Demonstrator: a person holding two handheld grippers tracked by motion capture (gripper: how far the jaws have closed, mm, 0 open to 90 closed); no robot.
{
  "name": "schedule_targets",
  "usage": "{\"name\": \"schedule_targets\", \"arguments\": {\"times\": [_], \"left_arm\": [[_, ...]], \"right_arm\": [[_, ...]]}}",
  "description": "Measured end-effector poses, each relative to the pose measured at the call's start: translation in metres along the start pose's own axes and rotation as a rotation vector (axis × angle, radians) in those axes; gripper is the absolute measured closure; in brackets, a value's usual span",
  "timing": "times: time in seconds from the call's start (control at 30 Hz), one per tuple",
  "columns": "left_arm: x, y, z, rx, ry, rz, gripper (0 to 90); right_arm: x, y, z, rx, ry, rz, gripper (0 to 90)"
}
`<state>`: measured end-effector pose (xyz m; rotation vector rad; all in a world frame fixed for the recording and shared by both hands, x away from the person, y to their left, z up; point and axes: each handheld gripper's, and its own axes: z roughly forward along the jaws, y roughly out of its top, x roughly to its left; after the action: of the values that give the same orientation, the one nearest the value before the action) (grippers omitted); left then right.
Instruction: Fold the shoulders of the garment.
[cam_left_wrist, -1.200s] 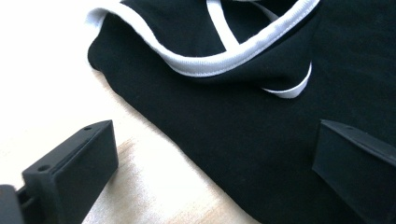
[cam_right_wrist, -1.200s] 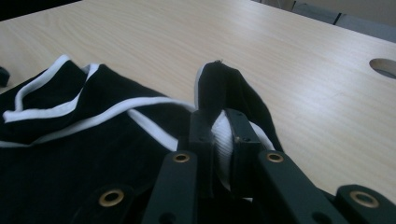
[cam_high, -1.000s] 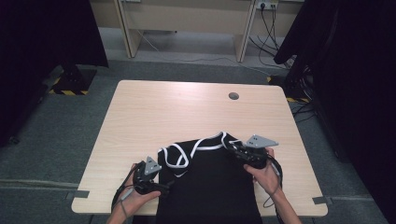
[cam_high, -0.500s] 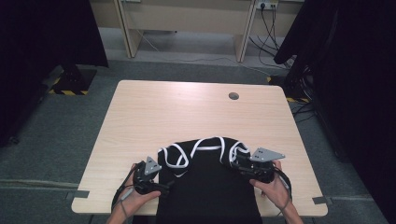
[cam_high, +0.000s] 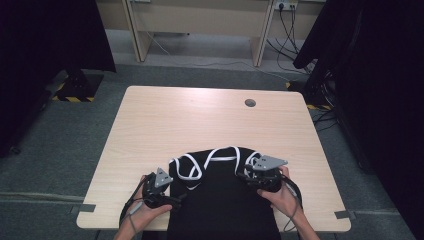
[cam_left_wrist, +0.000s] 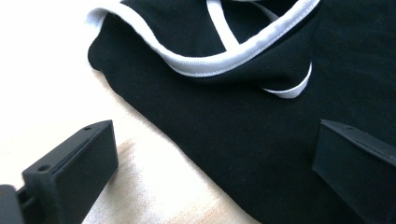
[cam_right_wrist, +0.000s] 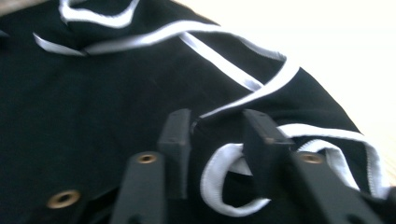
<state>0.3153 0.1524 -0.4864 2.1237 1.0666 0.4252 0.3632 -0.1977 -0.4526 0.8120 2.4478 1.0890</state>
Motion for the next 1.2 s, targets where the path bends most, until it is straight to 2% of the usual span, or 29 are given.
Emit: {"name": "schedule_targets", "arguments": {"times": [0.07,0.13,0.23,0.43,0.53,0.6,0.67,0.83,0.9,1.07,1.13,1.2], "left_arm": [[0.000,0.000,0.000,0.000,0.000,0.000,0.0],[0.000,0.000,0.000,0.000,0.000,0.000,0.0],[0.000,0.000,0.000,0.000,0.001,0.002,0.0],[0.000,0.000,0.000,0.000,0.000,-0.001,0.0],[0.000,0.000,0.000,0.000,0.001,0.002,0.0],[0.000,0.000,0.000,0.000,0.000,0.000,0.0],[0.000,0.000,0.000,0.000,0.000,0.000,0.0],[0.000,0.000,0.000,0.000,0.000,0.000,0.0],[0.000,0.000,0.000,0.000,0.001,0.002,0.0],[0.000,0.000,0.000,0.000,0.001,0.002,0.0],[0.000,0.000,0.000,0.000,0.000,-0.001,0.0],[0.000,0.000,0.000,0.000,0.001,0.001,0.0]], "right_arm": [[-0.002,-0.001,0.004,0.022,-0.019,-0.014,71.6],[-0.004,-0.005,0.008,0.045,-0.013,-0.018,78.1],[-0.006,-0.011,0.006,0.041,-0.019,-0.014,84.9],[-0.005,-0.015,-0.020,-0.009,-0.032,-0.007,85.9],[-0.005,-0.021,-0.029,-0.008,-0.038,-0.005,85.7],[-0.006,-0.028,-0.028,0.002,-0.039,0.007,85.4],[-0.007,-0.035,-0.024,0.011,-0.029,0.024,83.8],[-0.006,-0.041,-0.018,0.017,-0.011,0.064,73.5],[-0.006,-0.041,-0.020,-0.001,-0.017,0.084,66.2],[-0.008,-0.041,-0.030,-0.028,-0.033,0.129,56.1],[-0.008,-0.042,-0.033,-0.020,-0.037,0.143,52.7],[-0.007,-0.045,-0.036,-0.011,-0.046,0.163,45.6]]}}
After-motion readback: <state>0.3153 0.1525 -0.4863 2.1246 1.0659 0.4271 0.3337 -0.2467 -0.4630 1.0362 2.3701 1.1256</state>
